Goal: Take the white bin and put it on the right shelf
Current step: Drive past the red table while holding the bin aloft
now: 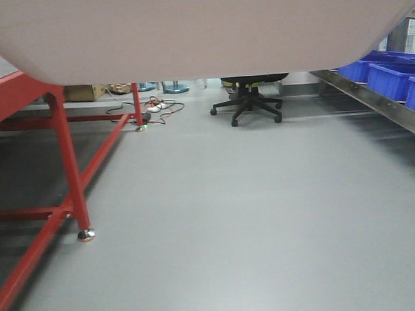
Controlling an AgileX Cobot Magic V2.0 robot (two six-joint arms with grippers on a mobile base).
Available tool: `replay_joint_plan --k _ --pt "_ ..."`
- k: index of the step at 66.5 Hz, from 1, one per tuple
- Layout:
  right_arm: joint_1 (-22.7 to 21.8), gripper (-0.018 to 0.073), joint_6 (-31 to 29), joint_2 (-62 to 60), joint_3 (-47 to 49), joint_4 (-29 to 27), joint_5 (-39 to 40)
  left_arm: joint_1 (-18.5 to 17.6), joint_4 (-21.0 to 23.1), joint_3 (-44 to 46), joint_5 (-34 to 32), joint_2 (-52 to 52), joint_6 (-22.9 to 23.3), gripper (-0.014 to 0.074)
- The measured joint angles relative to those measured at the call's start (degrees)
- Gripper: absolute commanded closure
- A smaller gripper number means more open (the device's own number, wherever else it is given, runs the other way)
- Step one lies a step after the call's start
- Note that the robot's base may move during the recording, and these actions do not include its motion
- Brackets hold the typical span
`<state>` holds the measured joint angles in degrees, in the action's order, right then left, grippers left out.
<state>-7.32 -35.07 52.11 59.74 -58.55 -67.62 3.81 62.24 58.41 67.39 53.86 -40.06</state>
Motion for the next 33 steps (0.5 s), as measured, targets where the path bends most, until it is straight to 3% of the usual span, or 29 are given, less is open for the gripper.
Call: replay_joint_plan --k 33 --pt "0.0 0.013 0.0 0.0 0.0 0.0 0.0 0.0 0.0 0.0 0.0 -0.1 0.0 0.0386"
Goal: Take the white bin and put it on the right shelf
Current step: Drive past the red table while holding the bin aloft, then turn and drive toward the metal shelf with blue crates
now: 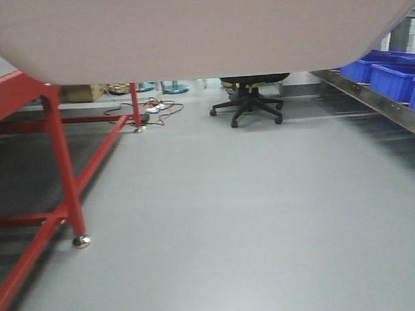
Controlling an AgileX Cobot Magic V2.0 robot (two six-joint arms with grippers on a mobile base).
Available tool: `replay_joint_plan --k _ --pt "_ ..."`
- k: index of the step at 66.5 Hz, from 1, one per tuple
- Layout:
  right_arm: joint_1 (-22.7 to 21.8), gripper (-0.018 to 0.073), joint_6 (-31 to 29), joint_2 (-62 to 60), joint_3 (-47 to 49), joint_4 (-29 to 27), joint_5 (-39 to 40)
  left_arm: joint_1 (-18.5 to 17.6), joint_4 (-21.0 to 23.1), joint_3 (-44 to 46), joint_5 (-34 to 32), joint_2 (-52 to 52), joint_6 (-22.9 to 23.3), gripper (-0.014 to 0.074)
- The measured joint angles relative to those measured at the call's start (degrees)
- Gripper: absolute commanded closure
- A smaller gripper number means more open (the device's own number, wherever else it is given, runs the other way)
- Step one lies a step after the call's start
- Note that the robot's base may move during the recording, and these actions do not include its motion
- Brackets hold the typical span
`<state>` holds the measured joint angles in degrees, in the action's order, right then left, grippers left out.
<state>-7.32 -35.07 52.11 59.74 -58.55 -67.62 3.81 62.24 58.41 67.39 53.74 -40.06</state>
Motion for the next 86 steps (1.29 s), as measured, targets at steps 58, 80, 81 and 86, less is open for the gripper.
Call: replay_joint_plan --k 58,80,81,86 --pt "0.0 0.013 0.0 0.0 0.0 0.0 0.0 0.0 0.0 0.0 0.0 0.0 0.0 0.0386" --pt "0.0 0.013 0.0 0.0 0.0 0.0 0.0 0.0 0.0 0.0 0.0 0.0 0.0 0.0386" --pt "0.0 0.013 0.0 0.0 0.0 0.0 0.0 0.0 0.0 0.0 0.0 0.0 0.0 0.0386" --pt "0.0 0.013 0.0 0.0 0.0 0.0 0.0 0.0 0.0 0.0 0.0 0.0 0.0 0.0386"
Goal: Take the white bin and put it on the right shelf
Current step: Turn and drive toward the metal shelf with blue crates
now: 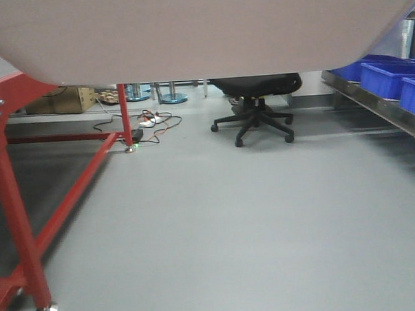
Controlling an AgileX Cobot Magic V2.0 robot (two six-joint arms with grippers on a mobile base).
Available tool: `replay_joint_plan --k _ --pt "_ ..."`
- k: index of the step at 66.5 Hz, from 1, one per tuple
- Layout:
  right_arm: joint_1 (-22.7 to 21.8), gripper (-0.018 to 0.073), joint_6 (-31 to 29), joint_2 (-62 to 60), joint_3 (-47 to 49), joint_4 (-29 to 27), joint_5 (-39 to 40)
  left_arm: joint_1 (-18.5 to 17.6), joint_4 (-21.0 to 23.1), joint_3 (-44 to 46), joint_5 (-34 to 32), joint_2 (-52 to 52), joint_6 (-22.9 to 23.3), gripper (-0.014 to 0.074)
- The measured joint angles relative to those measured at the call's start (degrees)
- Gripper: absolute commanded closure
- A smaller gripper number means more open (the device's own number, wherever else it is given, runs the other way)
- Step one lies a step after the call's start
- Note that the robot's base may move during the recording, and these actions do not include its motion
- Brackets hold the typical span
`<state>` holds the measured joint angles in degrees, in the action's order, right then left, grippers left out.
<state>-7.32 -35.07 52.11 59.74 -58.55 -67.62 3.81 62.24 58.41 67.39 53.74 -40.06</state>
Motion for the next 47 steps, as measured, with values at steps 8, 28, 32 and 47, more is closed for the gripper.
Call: replay_joint_plan --k 8,28,32,47 --pt "0.0 0.013 0.0 0.0 0.0 0.0 0.0 0.0 0.0 0.0 0.0 0.0 0.0 0.0386" --pt "0.0 0.013 0.0 0.0 0.0 0.0 0.0 0.0 0.0 0.0 0.0 0.0 0.0 0.0386" --pt "0.0 0.013 0.0 0.0 0.0 0.0 0.0 0.0 0.0 0.0 0.0 0.0 0.0 0.0386" --pt "0.0 0.013 0.0 0.0 0.0 0.0 0.0 0.0 0.0 0.0 0.0 0.0 0.0 0.0386"
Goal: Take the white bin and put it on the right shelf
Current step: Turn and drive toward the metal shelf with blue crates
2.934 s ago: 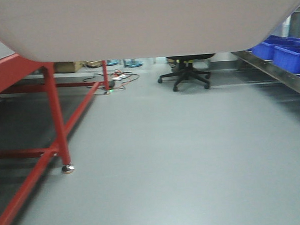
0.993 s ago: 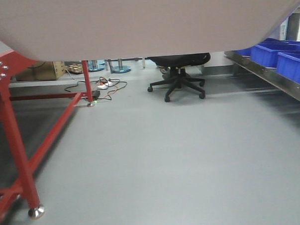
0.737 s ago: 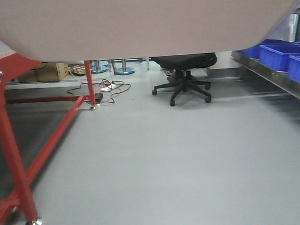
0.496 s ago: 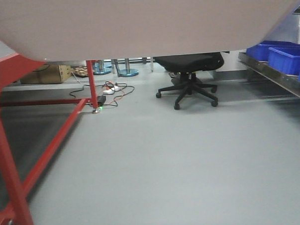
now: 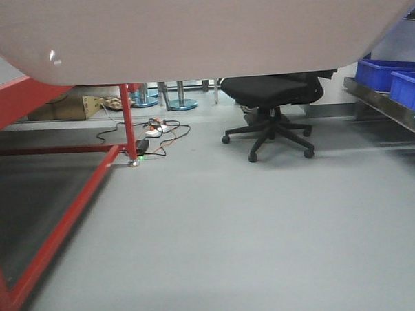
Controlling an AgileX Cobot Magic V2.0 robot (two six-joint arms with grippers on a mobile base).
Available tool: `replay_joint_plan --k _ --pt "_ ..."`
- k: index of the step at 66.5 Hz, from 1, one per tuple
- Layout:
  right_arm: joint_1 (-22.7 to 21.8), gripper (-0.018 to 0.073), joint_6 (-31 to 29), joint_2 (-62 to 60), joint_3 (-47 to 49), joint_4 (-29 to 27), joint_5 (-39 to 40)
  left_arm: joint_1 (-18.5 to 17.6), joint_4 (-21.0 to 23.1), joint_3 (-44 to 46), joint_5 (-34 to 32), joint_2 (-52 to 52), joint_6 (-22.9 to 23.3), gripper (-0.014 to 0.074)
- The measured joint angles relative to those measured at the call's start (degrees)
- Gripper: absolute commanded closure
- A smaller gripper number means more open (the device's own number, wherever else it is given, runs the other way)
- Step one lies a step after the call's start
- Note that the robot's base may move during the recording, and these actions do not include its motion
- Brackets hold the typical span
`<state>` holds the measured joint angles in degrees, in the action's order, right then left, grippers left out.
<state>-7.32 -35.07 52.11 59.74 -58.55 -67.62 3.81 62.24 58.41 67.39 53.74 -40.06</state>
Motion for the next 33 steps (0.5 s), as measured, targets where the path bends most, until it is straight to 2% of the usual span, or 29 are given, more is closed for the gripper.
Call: replay_joint_plan --k 33 --pt "0.0 0.013 0.0 0.0 0.0 0.0 0.0 0.0 0.0 0.0 0.0 0.0 0.0 0.0386"
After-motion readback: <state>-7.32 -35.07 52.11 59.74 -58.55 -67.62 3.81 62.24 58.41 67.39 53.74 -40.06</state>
